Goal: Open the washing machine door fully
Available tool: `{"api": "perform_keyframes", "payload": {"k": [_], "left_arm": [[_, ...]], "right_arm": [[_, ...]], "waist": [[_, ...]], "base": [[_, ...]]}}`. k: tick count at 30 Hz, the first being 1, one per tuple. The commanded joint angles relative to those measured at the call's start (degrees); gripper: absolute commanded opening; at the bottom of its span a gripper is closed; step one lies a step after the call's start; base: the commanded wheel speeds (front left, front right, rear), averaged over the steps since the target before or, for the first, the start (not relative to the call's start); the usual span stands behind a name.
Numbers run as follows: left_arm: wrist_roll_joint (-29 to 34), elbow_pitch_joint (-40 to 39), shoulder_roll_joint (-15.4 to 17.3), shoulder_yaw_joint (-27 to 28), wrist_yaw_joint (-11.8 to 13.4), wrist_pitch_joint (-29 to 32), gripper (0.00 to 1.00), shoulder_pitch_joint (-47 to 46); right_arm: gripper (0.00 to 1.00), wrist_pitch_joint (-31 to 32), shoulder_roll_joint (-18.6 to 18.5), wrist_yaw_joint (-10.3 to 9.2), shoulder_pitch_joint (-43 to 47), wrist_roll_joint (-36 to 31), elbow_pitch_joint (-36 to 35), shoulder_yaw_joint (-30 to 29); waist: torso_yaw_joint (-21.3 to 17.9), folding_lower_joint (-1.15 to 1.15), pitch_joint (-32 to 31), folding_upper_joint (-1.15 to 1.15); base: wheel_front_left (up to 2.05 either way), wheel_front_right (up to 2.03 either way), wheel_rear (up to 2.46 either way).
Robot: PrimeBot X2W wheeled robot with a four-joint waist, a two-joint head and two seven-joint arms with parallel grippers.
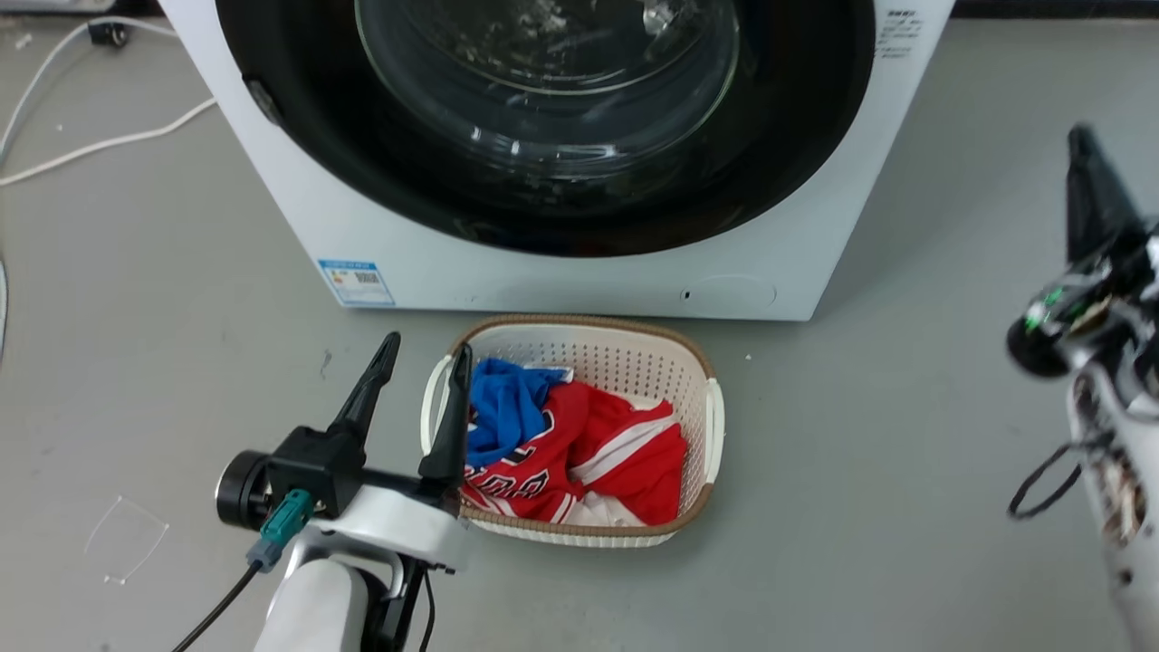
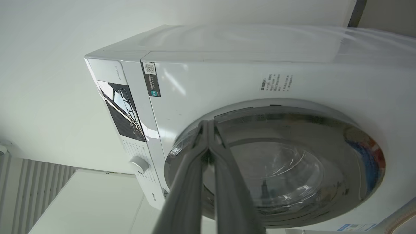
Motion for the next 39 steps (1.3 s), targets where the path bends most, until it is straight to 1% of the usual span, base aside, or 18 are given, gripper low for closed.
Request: {"api": "perform_keyframes", "payload": {"k": [1, 5, 8, 13, 15, 19, 25, 31, 34, 39], "left_arm": [[-0.15, -0.4, -0.02, -0.46, 0.04, -0.14, 1.0, -1.12], [-0.81, -1.72, 0.39, -1.92, 0.04, -0.14, 1.0, -3.4], [-1.04, -3.03, 0.63, -2.68, 0.03, -0.14, 1.0, -4.77], [-2.03, -4.93, 0.98, -3.62, 0.03, -0.14, 1.0, -6.44], [-2.01, -5.57, 1.04, -3.85, 0.03, -0.14, 1.0, -7.02], [-2.36, -6.45, 1.29, -4.29, 0.03, -0.14, 1.0, -8.18], [-2.49, -7.04, 1.32, -5.0, 0.03, -0.14, 1.0, -9.39], [-2.77, -6.91, 1.07, -5.43, 0.03, -0.14, 1.0, -9.88], [-2.71, -6.74, 0.9, -5.49, 0.03, -0.14, 1.0, -9.72], [-2.49, -6.2, 0.73, -5.31, 0.03, -0.14, 1.0, -8.8]], "right_arm": [[0.0, 0.64, -1.18, 0.02, -2.47, -0.36, 1.14, 0.66], [0.0, 4.11, -5.99, 0.02, -12.47, -1.83, 7.89, 5.2], [0.0, 7.73, -8.75, 0.02, -20.4, -3.15, 13.5, 9.13], [0.0, 13.23, -10.88, 0.02, -33.11, -7.01, 22.78, 15.94], [0.0, 15.29, -10.49, 0.02, -37.66, -8.8, 26.05, 18.46], [0.0, 17.43, -9.05, 0.02, -45.83, -12.19, 32.01, 22.17], [0.0, 20.8, -6.37, 0.02, -53.75, -15.74, 38.38, 26.07], [0.0, 24.67, -4.74, 0.02, -56.39, -17.09, 41.7, 27.85], [0.0, 26.94, -4.96, 0.02, -56.07, -17.09, 42.11, 28.16], [0.0, 30.95, -5.84, 0.02, -54.04, -16.25, 40.64, 28.2]], "waist": [[1.27, 0.0, 1.97, 0.0], [2.83, 0.0, 5.12, 0.0], [3.69, 0.0, 7.62, 0.0], [4.5, 0.0, 11.24, 0.0], [4.7, 0.0, 12.61, 0.0], [5.01, 0.0, 15.02, 0.0], [5.77, 0.0, 17.09, 0.0], [6.46, 0.0, 17.69, 0.0], [6.61, 0.0, 17.36, 0.0], [6.26, 0.0, 15.96, 0.0]], "base": [[0.0, 0.0, 0.0], [0.0, 0.0, 0.0], [0.0, 0.0, 0.0], [0.0, 0.0, 0.0], [0.0, 0.0, 0.0], [0.0, 0.0, 0.0], [0.0, 0.0, 0.0], [0.0, 0.0, 0.0], [0.0, 0.0, 0.0], [0.0, 0.0, 0.0]]}}
